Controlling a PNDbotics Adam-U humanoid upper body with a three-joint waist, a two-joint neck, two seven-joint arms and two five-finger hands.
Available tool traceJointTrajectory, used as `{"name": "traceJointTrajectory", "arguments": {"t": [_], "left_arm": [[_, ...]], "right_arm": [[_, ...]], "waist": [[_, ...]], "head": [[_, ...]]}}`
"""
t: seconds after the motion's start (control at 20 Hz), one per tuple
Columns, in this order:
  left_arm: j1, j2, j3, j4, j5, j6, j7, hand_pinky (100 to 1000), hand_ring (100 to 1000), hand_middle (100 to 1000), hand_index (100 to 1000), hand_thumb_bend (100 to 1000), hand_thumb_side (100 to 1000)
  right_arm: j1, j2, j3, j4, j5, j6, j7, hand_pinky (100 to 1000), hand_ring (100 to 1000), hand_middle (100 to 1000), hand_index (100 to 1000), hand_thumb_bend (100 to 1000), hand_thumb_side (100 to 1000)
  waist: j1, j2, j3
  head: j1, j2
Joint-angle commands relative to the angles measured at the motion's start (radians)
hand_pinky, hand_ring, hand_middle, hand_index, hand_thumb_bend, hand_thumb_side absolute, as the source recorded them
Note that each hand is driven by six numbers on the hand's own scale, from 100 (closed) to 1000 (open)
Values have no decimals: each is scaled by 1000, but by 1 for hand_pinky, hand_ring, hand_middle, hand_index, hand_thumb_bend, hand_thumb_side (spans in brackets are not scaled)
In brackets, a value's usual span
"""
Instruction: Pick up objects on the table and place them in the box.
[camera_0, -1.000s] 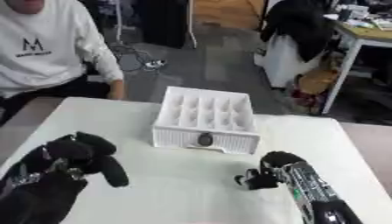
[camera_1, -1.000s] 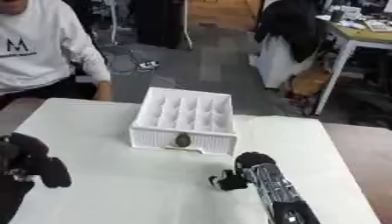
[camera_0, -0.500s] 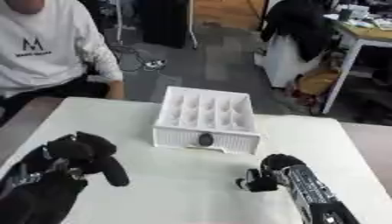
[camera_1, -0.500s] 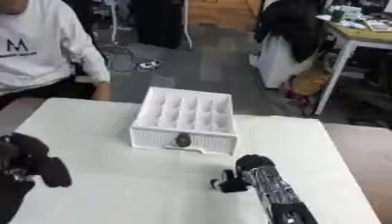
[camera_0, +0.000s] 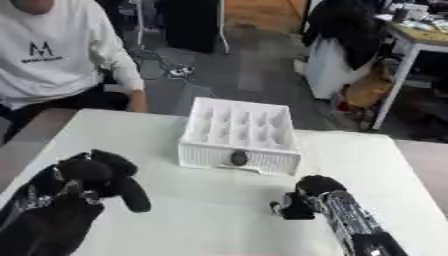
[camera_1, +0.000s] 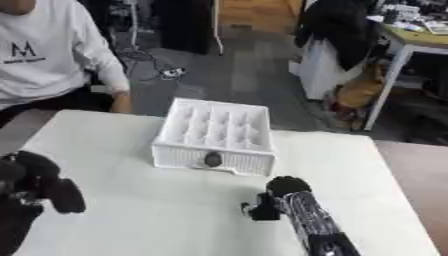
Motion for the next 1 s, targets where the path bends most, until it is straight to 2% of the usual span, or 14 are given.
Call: {"name": "traceJointTrajectory", "arguments": {"t": [0.05, 0.2, 0.4, 0.55, 0.7, 0.8, 1.0], "left_arm": [[-17, 14, 7, -16, 0, -3, 1, 601, 583, 771, 848, 466, 688], [-17, 14, 7, -16, 0, -3, 1, 601, 583, 771, 847, 465, 688], [-17, 14, 7, -16, 0, -3, 1, 600, 583, 771, 847, 466, 689], [-16, 14, 7, -16, -1, -3, 1, 600, 583, 771, 848, 465, 689], [-17, 13, 8, -16, -1, -4, 2, 600, 583, 771, 848, 466, 689], [-17, 13, 7, -16, -1, -4, 2, 600, 583, 771, 848, 466, 689], [-18, 13, 8, -16, -1, -4, 3, 600, 583, 771, 847, 467, 689]], "right_arm": [[-19, -5, -2, 1, -14, -3, -20, 100, 300, 343, 399, 219, 975], [-17, -6, -4, 9, -27, -9, -40, 100, 260, 294, 338, 100, 914], [-13, -7, -4, 10, -46, -33, -89, 100, 189, 200, 240, 100, 917], [-8, -10, -5, 10, -76, -65, -156, 100, 100, 100, 152, 100, 903], [-1, -15, -5, 13, -103, -103, -260, 100, 100, 100, 101, 100, 860], [3, -19, -3, 29, -107, -125, -319, 100, 100, 100, 100, 100, 833], [4, -27, -7, 75, -80, -153, -380, 100, 100, 100, 100, 100, 809]], "waist": [[7, -13, 1], [7, -13, 1], [7, -12, 1], [8, -11, 1], [8, -11, 1], [8, -11, 1], [8, -12, 1]], "head": [[11, 4], [12, 4], [12, 4], [13, 3], [15, 3], [16, 3], [17, 2]]}}
